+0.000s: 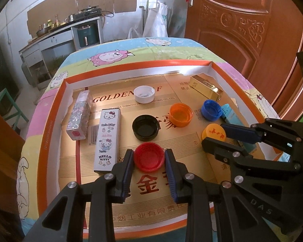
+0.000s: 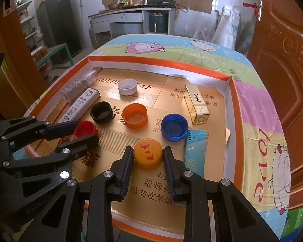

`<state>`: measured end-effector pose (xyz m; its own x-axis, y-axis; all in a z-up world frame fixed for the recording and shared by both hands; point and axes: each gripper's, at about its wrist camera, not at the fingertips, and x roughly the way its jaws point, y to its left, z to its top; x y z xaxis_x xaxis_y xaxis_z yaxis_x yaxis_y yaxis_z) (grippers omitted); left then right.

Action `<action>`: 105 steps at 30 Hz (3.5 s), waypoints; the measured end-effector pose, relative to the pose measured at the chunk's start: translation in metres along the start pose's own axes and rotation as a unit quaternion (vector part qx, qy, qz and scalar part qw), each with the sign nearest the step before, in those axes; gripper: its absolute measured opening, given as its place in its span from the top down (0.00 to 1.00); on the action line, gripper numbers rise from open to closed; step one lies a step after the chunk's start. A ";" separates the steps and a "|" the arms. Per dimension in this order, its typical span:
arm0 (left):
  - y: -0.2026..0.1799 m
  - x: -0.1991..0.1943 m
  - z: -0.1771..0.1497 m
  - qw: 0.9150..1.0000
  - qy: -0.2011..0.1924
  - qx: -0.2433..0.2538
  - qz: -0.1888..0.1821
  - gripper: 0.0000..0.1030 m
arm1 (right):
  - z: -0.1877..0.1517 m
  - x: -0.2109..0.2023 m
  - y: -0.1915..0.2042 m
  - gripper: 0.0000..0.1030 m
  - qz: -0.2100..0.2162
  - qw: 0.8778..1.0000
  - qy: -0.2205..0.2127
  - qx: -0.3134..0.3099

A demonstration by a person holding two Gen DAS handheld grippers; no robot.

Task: Organize rigid objects

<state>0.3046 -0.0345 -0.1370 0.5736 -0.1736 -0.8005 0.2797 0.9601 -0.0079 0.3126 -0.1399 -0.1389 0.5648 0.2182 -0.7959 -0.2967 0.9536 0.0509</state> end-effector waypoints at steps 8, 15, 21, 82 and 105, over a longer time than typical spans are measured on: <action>0.003 0.000 -0.001 1.000 -0.005 -0.002 0.012 0.57 | 0.000 0.000 0.000 0.70 -0.005 1.000 -0.002 0.001; 0.006 -0.001 -0.001 1.000 -0.007 -0.004 0.010 0.57 | 0.000 0.000 -0.002 0.68 -0.004 1.000 -0.004 0.003; 0.008 -0.007 -0.002 1.000 -0.015 -0.007 0.006 0.55 | -0.001 -0.005 -0.008 0.60 -0.004 1.000 -0.010 0.012; 0.000 -0.149 -0.062 0.987 -0.119 -0.084 0.070 0.53 | -0.056 -0.134 0.033 0.53 -0.050 0.992 -0.092 0.074; -0.027 -0.248 -0.113 0.961 -0.216 -0.096 0.139 0.53 | -0.098 -0.229 0.075 0.52 -0.070 0.981 -0.172 0.059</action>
<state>0.0678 0.0073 -0.0064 0.8840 0.0614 -0.4635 -0.0555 0.9981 0.0265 0.0854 -0.1382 -0.0116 0.8266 0.1205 -0.5498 -0.1178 0.9922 0.0402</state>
